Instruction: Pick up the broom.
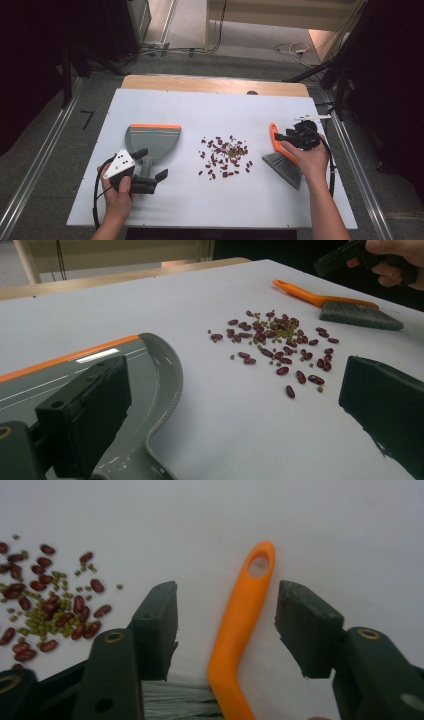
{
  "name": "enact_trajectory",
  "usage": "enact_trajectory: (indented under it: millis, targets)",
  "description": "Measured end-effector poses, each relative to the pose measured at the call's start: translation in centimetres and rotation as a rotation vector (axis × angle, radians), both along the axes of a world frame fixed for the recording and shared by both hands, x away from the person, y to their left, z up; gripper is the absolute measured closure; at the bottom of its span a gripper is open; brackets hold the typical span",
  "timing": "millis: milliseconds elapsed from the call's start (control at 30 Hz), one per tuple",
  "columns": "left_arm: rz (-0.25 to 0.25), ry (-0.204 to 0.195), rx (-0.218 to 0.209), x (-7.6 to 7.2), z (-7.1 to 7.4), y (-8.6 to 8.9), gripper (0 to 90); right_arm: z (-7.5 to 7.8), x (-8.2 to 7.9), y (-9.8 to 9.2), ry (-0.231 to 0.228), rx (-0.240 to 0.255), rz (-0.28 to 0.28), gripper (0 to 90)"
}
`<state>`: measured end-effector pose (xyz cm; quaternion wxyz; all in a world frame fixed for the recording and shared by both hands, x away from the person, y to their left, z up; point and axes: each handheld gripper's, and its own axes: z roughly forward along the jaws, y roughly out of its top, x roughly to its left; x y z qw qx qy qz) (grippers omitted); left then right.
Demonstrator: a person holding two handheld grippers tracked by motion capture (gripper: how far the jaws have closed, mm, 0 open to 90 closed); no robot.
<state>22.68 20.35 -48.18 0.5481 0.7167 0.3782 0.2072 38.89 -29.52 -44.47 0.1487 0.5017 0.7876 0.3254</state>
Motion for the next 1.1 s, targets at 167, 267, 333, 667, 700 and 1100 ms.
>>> enact_trajectory:
  millis: [167,267,333,667,700,1100]
  targets:
    - [-0.003,0.002,0.004,0.0,-0.1,0.0,1.1,-1.0,0.1,0.5,0.065,-0.035,0.01,55.5]
    - [-0.003,0.002,0.005,0.0,-0.1,0.0,1.1,-1.4,0.0,0.9,0.08,-0.08,-0.014,57.5]
    - [-0.004,0.004,0.008,0.0,-0.1,0.0,1.0,-1.6,0.0,1.2,0.115,-0.117,-0.025,60.3]
    - [0.002,0.004,0.011,-0.1,-0.1,0.1,1.1,-2.8,0.2,1.8,0.213,-0.184,-0.056,64.4]
    - [0.002,0.004,0.011,-0.1,-0.1,0.1,1.0,-3.1,0.2,1.9,0.212,-0.188,-0.058,64.2]
    - [-0.004,-0.021,0.059,-0.5,0.4,-1.1,1.0,-3.5,-0.3,1.5,0.183,-0.16,-0.07,66.8]
